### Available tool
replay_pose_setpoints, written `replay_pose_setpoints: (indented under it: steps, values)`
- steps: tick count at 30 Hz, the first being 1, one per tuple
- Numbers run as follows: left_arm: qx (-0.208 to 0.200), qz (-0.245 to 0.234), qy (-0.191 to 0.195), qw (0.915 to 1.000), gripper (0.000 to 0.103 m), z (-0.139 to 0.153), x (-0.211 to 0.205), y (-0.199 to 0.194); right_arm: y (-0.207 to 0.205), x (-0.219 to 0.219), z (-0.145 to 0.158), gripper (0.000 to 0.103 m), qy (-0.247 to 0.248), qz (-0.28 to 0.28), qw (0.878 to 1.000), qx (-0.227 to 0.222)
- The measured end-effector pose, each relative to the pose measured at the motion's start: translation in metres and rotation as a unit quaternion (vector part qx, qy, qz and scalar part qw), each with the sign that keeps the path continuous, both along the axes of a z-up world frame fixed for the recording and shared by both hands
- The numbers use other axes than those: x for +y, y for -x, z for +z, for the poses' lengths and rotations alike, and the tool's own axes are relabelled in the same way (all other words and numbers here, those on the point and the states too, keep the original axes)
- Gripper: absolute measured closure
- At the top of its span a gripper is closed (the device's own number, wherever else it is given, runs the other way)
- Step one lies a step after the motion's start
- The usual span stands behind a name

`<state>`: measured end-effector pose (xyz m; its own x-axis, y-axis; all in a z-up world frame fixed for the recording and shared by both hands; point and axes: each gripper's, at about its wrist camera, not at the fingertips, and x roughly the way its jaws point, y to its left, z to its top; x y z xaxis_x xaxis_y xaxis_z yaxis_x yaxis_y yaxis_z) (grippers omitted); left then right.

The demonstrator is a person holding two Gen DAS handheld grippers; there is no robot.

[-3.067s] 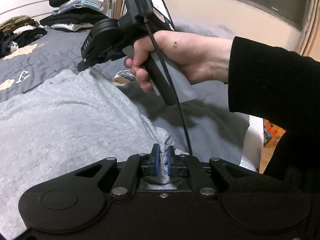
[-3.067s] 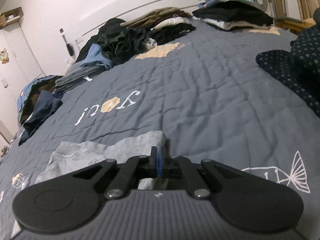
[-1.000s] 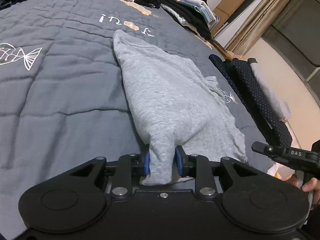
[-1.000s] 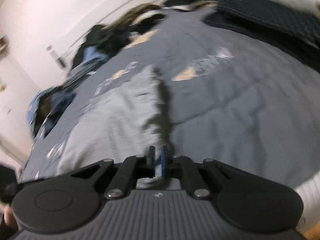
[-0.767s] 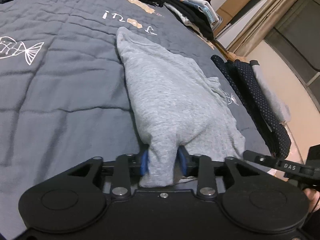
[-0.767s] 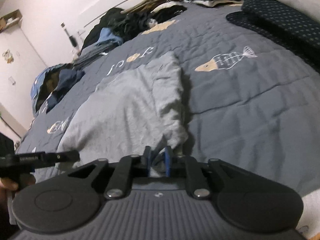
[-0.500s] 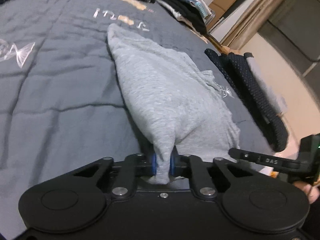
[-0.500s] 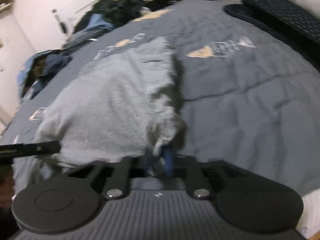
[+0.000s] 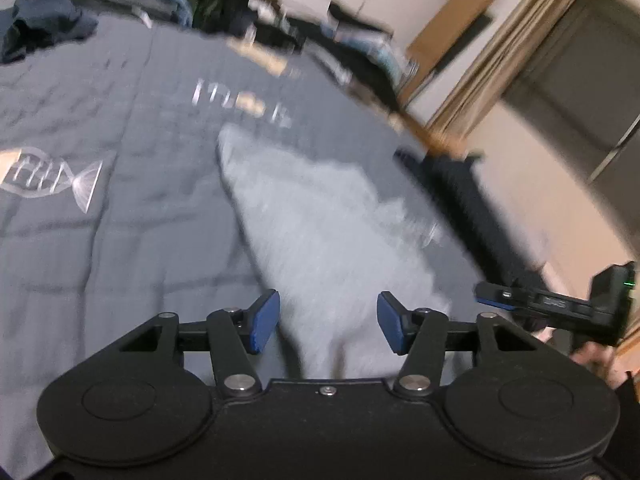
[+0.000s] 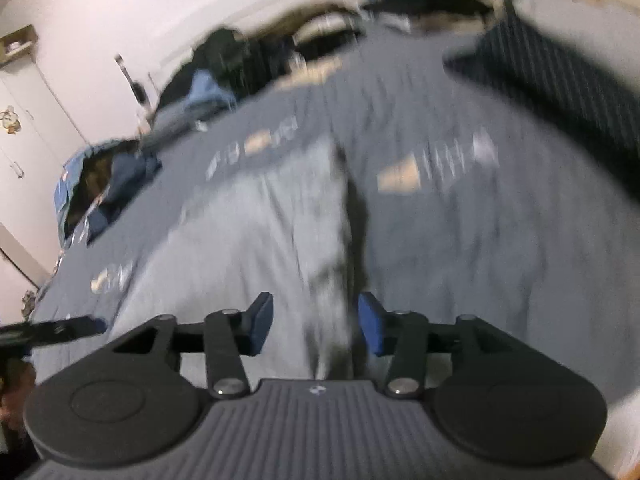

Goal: Fold clothes
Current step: 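Open the left gripper and release the folded shirt onto the bed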

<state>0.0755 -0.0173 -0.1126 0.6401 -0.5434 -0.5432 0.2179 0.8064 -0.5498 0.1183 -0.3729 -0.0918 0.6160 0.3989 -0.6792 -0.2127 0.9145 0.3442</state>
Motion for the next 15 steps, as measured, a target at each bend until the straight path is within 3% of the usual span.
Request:
replay_pose_setpoints:
  steps: [6,15]
  values:
    - [-0.029,0.014,0.023,0.9992,0.05,0.003,-0.002,-0.006,-0.046,0.005,0.025,0.054,0.014,0.003,0.999,-0.05]
    - [-0.022,0.003,-0.008,0.9997,0.05,-0.009,-0.008,-0.024,-0.12,0.023,-0.019,0.054,0.037,0.013,0.998,-0.039]
